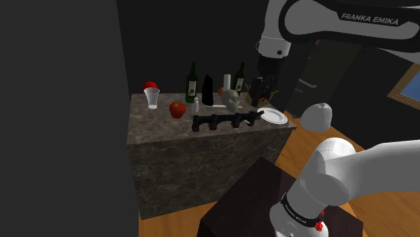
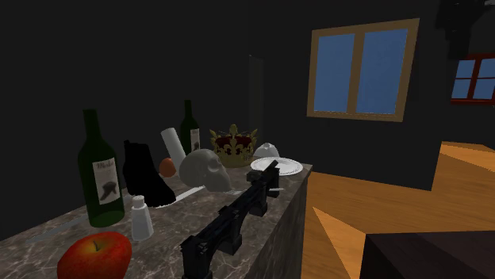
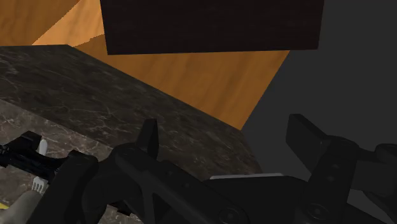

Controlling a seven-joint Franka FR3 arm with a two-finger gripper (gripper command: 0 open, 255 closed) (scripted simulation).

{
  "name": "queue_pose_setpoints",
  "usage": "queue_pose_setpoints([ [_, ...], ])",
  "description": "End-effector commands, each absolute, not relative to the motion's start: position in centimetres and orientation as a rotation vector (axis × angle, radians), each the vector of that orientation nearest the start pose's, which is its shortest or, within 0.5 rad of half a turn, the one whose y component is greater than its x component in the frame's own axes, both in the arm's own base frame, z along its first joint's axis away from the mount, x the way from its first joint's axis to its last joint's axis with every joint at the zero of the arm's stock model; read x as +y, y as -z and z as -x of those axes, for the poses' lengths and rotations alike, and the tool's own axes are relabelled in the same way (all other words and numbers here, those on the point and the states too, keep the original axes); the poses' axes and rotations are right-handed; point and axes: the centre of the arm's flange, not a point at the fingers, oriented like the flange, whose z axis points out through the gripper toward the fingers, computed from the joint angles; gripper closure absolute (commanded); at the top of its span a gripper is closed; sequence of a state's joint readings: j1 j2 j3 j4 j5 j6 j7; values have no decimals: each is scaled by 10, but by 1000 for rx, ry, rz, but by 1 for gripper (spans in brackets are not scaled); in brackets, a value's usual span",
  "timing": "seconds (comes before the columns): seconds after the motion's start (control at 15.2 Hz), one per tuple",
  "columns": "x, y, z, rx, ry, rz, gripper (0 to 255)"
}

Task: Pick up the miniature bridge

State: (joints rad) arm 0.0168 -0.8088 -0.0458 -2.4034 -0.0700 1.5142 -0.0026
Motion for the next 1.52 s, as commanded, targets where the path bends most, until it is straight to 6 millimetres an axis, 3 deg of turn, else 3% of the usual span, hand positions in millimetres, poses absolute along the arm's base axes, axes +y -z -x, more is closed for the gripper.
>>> queue_pose_setpoints([
  [0.0,-20,-570,-293,19,-129,3175,0],
  [0.73,-130,-486,-328,-428,-69,3140,0],
  [1.45,-224,-401,-395,-865,-8,3041,0],
])
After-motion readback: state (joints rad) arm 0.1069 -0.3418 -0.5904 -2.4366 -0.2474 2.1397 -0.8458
